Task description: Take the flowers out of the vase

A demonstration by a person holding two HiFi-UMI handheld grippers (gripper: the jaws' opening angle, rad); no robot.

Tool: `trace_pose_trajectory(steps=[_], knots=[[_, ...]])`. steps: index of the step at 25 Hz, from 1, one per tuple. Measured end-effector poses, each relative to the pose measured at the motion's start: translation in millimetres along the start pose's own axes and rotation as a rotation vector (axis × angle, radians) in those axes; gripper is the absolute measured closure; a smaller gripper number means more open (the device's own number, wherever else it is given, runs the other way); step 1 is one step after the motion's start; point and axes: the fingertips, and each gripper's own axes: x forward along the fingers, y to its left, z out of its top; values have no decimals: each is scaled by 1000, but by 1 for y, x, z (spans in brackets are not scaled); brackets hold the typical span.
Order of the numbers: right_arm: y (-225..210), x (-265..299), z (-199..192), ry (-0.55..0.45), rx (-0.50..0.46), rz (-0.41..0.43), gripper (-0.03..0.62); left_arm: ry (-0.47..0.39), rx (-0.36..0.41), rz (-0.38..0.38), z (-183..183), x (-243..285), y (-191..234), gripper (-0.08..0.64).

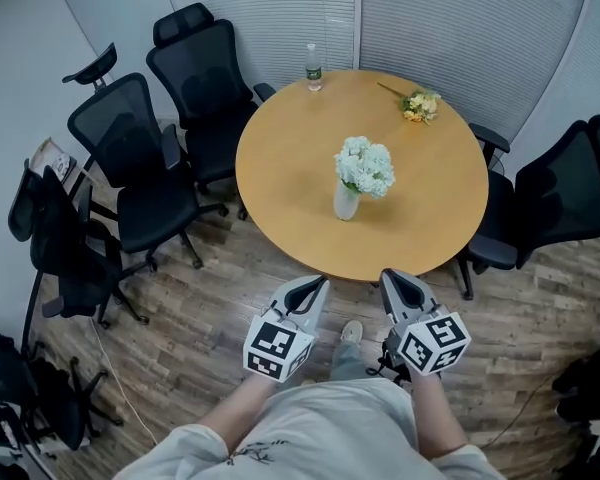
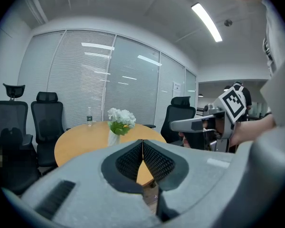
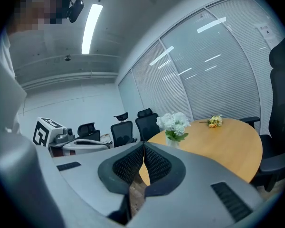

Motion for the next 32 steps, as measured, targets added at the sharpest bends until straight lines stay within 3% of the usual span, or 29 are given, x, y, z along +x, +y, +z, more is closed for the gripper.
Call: trace_pose_trajectory(steps=[7, 17, 32], knots=[[-43, 32, 27, 8, -2, 45, 584, -11, 2, 23, 29, 54, 16, 549], [-96, 67, 47, 11, -4, 105, 584, -16, -10, 83, 42, 109, 34, 549], [-93, 107, 33, 73, 36, 140, 584, -1, -15, 89, 44, 120, 68, 549]])
